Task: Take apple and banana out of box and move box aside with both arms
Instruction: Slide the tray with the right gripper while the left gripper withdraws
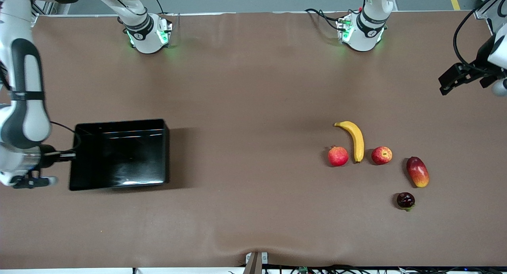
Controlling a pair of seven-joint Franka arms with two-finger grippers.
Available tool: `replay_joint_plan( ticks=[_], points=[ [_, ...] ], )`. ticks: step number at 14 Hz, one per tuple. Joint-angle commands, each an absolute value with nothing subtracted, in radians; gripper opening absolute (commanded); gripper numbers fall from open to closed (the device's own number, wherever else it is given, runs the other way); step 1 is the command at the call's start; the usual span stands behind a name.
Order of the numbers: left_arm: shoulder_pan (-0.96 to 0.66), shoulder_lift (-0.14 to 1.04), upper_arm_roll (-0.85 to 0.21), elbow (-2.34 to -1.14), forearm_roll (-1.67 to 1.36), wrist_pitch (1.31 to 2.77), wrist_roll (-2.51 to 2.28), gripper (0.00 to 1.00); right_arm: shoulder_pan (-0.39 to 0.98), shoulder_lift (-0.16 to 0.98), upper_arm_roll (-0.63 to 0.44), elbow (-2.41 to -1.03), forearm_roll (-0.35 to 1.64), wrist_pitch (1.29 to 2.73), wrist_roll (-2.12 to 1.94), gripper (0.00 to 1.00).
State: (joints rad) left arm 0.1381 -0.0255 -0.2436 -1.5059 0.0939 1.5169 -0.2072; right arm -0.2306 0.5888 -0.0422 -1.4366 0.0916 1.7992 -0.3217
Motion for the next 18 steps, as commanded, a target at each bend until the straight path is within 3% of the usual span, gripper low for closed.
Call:
replay_joint_plan(
  ticks=[1,3,7,11,18],
  points=[
    [0.064,-0.089,-0.145,-1.586,0.020,1.514,-0.153,1.00,-0.345,0.600,-0.009,-1.448,0.106,1.834,-0.350,0.00],
    [-0.053,-0.100,-0.033,-1.604,0.008,1.505,-0.153,1.00,-0.363,0.620,-0.011,-1.451,0.132,1.836,-0.337,0.00],
    [0.052,-0.104,-0.150,-1.600,0.009,1.497,-0.172,1.00,-0.420,0.664,-0.009,-1.450,0.146,1.862,-0.449,0.00],
    [0.054,-0.101,-0.156,-1.594,0.008,1.497,-0.173,1.00,-0.417,0.701,-0.009,-1.450,0.166,1.976,-0.569,0.00],
    [0.048,-0.074,-0.158,-1.594,0.017,1.528,-0.175,1.00,-0.423,0.698,-0.009,-1.453,0.173,1.965,-0.488,0.00]
  ],
)
